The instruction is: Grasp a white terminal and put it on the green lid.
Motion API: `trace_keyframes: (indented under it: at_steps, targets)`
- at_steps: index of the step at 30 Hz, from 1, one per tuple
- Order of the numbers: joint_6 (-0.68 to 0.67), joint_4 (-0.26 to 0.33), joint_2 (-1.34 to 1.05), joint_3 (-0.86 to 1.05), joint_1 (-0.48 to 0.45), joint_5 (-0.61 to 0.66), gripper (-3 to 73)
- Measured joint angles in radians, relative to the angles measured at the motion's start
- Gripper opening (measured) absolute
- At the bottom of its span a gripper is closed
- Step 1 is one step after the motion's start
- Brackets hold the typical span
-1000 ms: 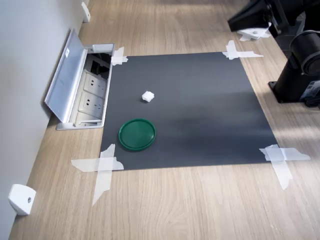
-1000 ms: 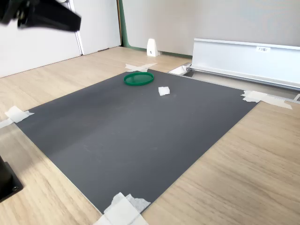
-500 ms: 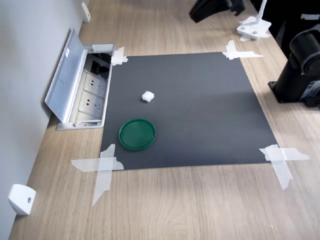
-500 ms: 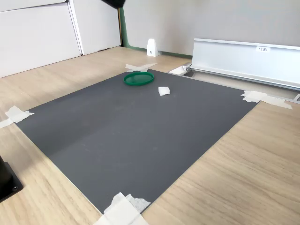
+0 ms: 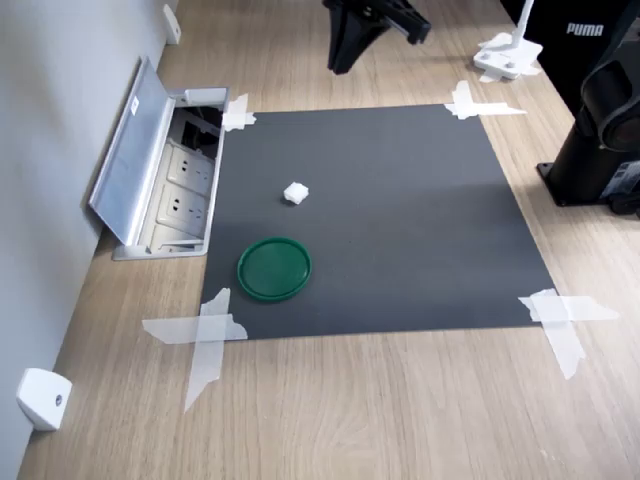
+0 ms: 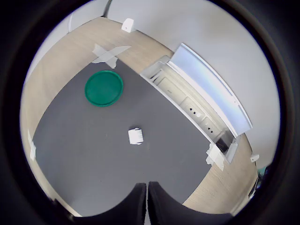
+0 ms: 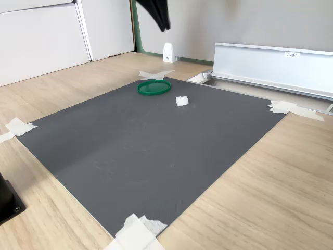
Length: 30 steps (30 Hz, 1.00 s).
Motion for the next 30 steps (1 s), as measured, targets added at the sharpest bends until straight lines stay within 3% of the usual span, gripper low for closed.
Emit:
trace_keyframes:
  at_steps: [5, 13, 16, 24, 30]
  targets:
    - [-0.128, 0.046, 0.089, -0.118, -0.035, 0.186, 12.4]
    - [-0.142, 0.067, 0.18, -0.282, -0.035, 0.222, 56.5]
    - [-0.17, 0.071, 0.194, -0.297, -0.023, 0.222, 67.8]
    - [-0.169, 0.074, 0.211, -0.297, 0.077, 0.205, 72.1]
    - [-0.078, -0.017, 0.277, -0.295, 0.126, 0.158, 72.2]
